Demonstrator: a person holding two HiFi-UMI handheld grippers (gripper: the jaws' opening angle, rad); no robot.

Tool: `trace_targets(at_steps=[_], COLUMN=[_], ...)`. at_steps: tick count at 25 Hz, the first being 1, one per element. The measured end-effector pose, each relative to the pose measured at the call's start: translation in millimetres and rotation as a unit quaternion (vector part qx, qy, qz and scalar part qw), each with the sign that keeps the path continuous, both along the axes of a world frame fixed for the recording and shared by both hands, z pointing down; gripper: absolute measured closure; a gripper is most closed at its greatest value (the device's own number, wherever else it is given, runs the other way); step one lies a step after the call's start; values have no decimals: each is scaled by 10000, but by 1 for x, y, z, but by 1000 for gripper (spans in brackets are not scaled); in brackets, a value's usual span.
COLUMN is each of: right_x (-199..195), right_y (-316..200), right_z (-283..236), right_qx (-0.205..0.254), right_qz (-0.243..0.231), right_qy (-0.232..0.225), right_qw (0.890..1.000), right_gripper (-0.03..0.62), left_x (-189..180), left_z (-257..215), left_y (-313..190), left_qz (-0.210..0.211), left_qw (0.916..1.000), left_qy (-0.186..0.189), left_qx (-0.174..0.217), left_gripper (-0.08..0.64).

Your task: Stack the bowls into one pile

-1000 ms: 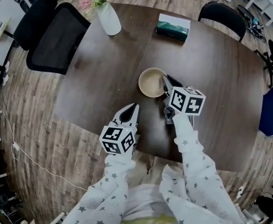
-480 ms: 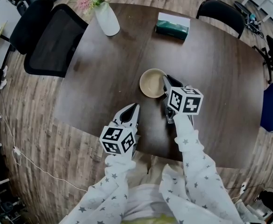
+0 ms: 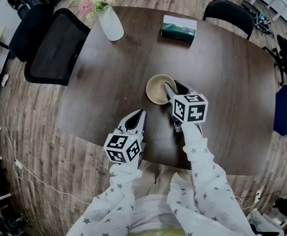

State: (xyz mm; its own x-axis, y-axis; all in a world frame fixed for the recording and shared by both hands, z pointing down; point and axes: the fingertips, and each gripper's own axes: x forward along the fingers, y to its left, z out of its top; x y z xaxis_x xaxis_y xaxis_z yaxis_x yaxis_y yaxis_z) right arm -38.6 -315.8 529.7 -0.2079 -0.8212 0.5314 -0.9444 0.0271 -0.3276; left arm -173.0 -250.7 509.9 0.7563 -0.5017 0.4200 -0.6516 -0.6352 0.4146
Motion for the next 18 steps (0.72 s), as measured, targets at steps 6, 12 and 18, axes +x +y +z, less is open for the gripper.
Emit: trace_targets(at_steps=[6,12,18], right_x=[2,13,17], right_y=[6,10,22], right_z=[-1,-9,-21], right_qx=[-6,139,333], right_qz=[-40,68,-47], right_qy=[26,42,14], right_qw=[10000,9999,9994], right_gripper=[431,431,499], left_x=[3,7,9], left_z=[-3,-7,-15], left_y=[4,5,7], left_qz=[-30,-91,-200], left_qw=[10000,9999,9995], left_qy=[22,-27,-71], left_qx=[32,110,246], left_gripper=[534,534,534])
